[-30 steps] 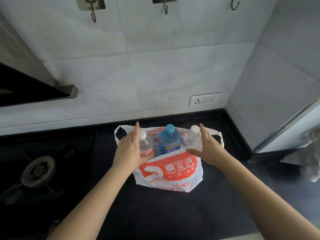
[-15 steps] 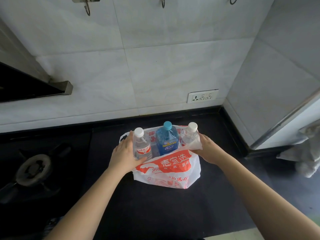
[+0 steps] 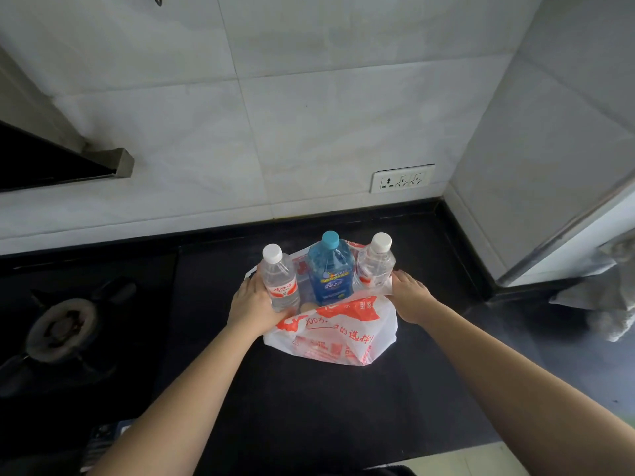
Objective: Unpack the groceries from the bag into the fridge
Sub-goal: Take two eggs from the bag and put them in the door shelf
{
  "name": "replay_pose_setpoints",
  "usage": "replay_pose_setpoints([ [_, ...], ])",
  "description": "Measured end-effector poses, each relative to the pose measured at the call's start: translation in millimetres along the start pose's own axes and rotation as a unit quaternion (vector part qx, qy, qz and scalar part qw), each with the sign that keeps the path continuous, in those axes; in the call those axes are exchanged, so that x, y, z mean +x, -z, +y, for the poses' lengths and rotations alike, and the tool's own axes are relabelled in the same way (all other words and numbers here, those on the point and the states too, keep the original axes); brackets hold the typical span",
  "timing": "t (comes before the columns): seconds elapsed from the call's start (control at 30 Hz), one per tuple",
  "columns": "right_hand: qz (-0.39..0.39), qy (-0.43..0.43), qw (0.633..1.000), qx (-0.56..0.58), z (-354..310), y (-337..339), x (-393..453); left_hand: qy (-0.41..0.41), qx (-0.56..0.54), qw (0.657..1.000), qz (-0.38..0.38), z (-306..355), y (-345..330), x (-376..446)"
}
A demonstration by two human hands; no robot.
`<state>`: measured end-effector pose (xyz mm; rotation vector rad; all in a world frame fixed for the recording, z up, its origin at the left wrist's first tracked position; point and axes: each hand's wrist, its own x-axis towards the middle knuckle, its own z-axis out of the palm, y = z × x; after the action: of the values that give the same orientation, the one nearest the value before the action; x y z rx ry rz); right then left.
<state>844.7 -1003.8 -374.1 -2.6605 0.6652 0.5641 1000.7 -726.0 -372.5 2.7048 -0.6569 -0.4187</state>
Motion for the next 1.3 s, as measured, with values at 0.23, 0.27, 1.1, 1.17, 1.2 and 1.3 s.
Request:
replay_pose_setpoints([
  [0.23, -0.013, -0.058, 0.998, -0.033, 11.2, -23.9, -1.5, 0.036, 0.013, 0.998, 0.04, -7.7, -21.9, 0.9],
  [0.27, -0.005, -0.066, 0.998, -0.022, 10.7, -25.3, -4.2, 0.033, 0.023, 0.998, 0.047, -8.8, -23.2, -2.7],
  [1.1, 0.143, 0.151, 0.97, -0.123, -53.3, -38.8, -61.3, -0.286, 0.138, 0.946, 0.063, 14.6, -21.2, -73.0],
  [1.17, 0.159, 0.157, 0.966, -0.13, -44.0, -49.5, -62.2, -0.297, 0.143, 0.943, 0.05, 8.8, -27.6, -74.1],
  [1.2, 0.168, 0.157, 0.964, -0.132, -40.0, -53.2, -63.3, -0.3, 0.145, 0.942, 0.045, 6.1, -30.7, -74.5],
  [1.3, 0.15, 0.142, 0.97, -0.129, -32.5, -57.8, -68.5, -0.306, 0.145, 0.94, 0.038, 0.1, -38.2, -75.4],
])
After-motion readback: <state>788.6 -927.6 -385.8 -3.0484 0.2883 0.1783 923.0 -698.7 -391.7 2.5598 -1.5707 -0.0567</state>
